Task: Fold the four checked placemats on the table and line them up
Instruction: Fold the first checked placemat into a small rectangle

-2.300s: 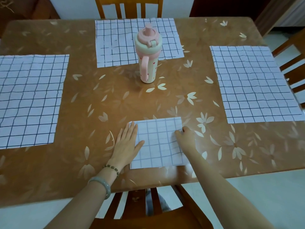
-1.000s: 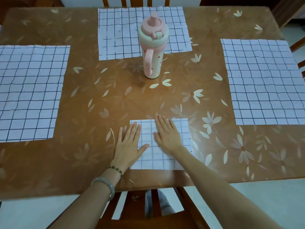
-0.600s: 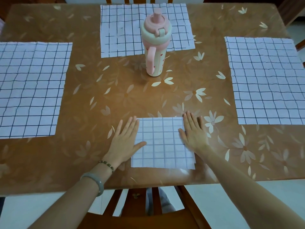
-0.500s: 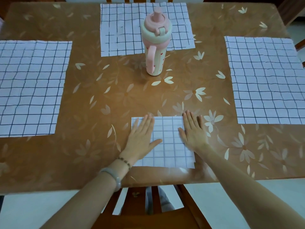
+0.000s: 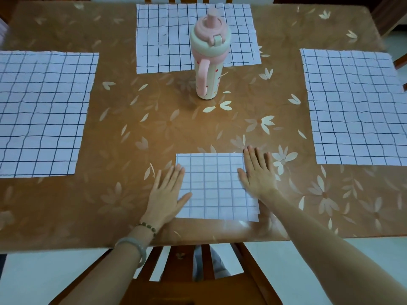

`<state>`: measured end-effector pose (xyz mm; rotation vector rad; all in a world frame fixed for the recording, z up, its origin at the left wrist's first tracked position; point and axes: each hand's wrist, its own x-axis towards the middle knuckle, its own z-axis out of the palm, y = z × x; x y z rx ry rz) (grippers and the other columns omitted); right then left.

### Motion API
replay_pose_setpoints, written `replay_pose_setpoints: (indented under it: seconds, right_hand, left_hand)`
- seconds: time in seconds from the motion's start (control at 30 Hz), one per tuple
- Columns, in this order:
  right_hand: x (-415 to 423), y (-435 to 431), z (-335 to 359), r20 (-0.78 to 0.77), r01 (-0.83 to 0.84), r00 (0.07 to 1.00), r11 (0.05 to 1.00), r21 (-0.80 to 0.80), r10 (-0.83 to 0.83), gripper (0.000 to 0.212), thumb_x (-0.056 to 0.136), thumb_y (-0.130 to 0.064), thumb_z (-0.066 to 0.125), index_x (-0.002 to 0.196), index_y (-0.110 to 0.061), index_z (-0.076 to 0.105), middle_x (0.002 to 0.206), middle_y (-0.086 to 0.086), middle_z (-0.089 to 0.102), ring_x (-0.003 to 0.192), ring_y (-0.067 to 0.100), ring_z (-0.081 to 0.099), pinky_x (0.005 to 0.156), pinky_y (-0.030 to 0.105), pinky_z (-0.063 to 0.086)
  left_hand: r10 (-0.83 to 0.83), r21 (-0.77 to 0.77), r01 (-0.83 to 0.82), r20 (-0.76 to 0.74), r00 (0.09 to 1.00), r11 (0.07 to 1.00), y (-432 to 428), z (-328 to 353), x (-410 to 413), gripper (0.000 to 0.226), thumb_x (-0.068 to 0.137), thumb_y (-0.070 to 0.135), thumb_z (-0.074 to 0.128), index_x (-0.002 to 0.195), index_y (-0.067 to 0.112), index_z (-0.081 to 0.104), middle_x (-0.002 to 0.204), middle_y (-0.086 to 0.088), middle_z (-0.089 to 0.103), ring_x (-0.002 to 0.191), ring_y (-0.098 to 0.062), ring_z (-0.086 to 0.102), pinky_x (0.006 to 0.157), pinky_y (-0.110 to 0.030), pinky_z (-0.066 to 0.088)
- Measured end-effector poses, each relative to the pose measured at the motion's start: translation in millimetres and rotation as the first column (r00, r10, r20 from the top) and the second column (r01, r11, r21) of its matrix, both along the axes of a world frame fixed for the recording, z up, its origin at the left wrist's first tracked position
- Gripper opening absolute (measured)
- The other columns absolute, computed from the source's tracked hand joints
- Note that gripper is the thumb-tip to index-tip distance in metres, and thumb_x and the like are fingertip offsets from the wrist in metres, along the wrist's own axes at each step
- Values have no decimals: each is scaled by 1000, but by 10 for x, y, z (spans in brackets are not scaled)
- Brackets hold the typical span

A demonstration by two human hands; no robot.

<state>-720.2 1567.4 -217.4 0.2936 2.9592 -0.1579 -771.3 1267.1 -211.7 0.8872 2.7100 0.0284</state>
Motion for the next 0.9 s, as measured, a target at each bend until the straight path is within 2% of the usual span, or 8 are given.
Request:
replay_pose_setpoints:
  seconds: [0.1, 0.17, 0.3, 0.47, 0.6, 0.7, 0.83, 0.9]
  right_hand:
    - [1, -6, 10, 16, -4, 1000, 1000, 22, 4, 65, 96, -49, 10, 147, -8, 9, 156, 11, 19, 145, 30, 14, 115, 42, -9]
    - [-3, -6, 20, 19, -8, 1000, 1000, 26, 8, 67, 95, -50, 4, 146, -8, 6, 157, 11, 18, 145, 30, 13, 115, 43, -8]
    - [-10, -27, 45, 22, -12, 1000, 999, 34, 12, 70, 94, -51, 3, 148, -6, 12, 157, 12, 19, 145, 30, 14, 114, 43, -9]
    - [-13, -27, 39, 41, -19, 999, 998, 55, 17, 68, 93, -50, 5, 145, -7, 3, 158, 11, 15, 146, 30, 12, 113, 42, -11]
    - [-35, -56, 74, 53, -26, 998, 997, 66, 23, 70, 92, -47, 9, 148, -5, 14, 157, 14, 18, 145, 31, 15, 114, 45, -7]
    - [-84, -240, 180, -58, 40, 998, 999, 33, -38, 64, 88, -36, 27, 140, -1, 41, 147, 25, 35, 136, 39, 34, 111, 55, 22]
    - [-105, -744, 298, -252, -108, 965, 982, -154, 66, 43, 73, -18, 66, 114, -8, 62, 119, 27, 56, 102, 45, 57, 84, 51, 50]
    - [-76, -1048, 305, -261, -180, 960, 934, -310, 98, 39, 65, -8, 73, 103, -9, 66, 102, 21, 59, 80, 39, 59, 66, 42, 53]
  left_hand:
    - [114, 14, -114, -12, 993, 993, -115, 81, -22, 79, 96, 64, 16, 153, 9, 13, 159, -7, 13, 148, -18, 0, 119, -44, 6]
    - [263, 124, -268, 59, 963, 955, -14, 183, 8, 79, 95, 59, 35, 153, 10, 13, 159, -7, 18, 147, -22, 13, 118, -39, 8]
    - [532, 374, -625, 329, 780, 685, 381, 368, 58, 74, 89, 35, 63, 149, 14, 25, 151, -3, 34, 138, -24, 31, 114, -41, 28]
    - [715, 282, -855, 469, 518, 435, 579, 449, -32, 67, 81, 25, 72, 138, 15, 37, 122, -7, 61, 111, -30, 59, 90, -42, 50]
    - [686, 179, -870, 551, 476, 460, 538, 507, -81, 22, 83, 29, 70, 100, 17, 64, 94, 0, 71, 80, -24, 65, 62, -28, 46]
    - [632, 231, -871, 610, 477, 433, 411, 534, -108, 10, 82, 26, 73, 84, 18, 69, 81, 4, 70, 74, -16, 66, 59, -28, 51]
    - [649, 247, -858, 569, 504, 450, 78, 577, -174, 11, 81, 25, 75, 82, 16, 68, 96, -2, 71, 69, -10, 61, 52, -22, 41]
    - [651, 239, -861, 572, 499, 449, -74, 617, -209, 13, 82, 24, 74, 88, 13, 69, 97, -5, 72, 72, -13, 61, 55, -24, 43]
